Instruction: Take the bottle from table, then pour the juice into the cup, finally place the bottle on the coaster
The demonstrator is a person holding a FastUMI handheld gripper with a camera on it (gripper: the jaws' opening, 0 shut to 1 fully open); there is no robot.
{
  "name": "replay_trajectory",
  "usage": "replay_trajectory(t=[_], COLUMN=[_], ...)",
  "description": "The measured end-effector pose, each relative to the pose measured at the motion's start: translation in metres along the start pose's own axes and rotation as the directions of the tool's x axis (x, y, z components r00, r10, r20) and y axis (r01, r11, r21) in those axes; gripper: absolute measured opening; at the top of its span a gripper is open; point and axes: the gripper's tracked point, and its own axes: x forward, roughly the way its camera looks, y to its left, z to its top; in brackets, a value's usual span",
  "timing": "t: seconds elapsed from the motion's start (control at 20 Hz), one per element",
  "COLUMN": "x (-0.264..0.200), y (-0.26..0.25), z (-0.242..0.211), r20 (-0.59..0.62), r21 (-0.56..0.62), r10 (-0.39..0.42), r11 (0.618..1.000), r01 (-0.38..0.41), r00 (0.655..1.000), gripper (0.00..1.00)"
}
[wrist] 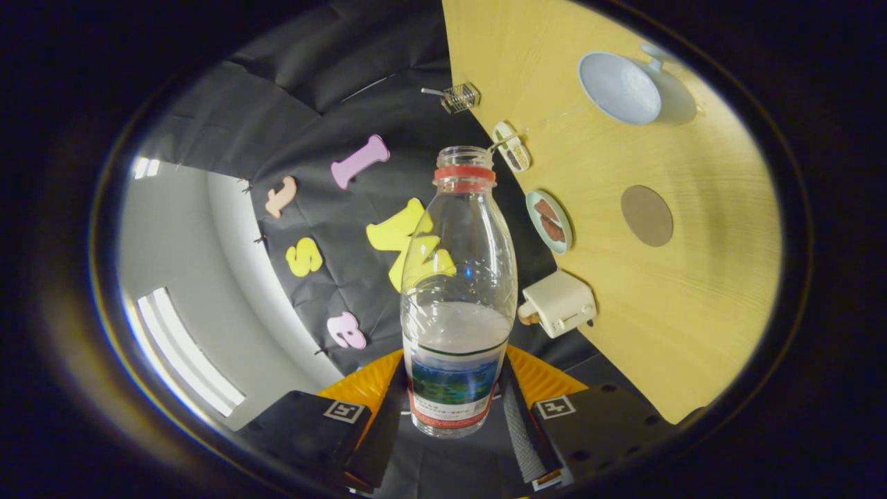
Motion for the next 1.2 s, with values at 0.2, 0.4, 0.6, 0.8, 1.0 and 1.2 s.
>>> replay_trajectory(t=[0.2,0.4,0.6,0.8,1.0,1.2], x=[-0.001,-0.002,-0.001,0.006,0.001,-0.004], y=[0.001,0.005,0.007,0.005,-0.004,-0.028], z=[0.0,0.003,0.006,0.011,0.013,0.006], r20=[0.001,0.016,0.037,0.041,0.045,0.0], r21=[0.022,0.046,0.068,0.082,0.044,-0.147], r10=[-0.005,0.004,0.004,0.004,0.005,-0.055], r11=[1.0,0.999,0.998,0.997,0.999,0.988], r01=[0.005,-0.005,-0.007,-0.007,-0.007,0.054], r00=[1.0,1.0,0.999,0.999,0.999,0.999], gripper=[0.74,0.74,0.74,0.74,0.74,0.74])
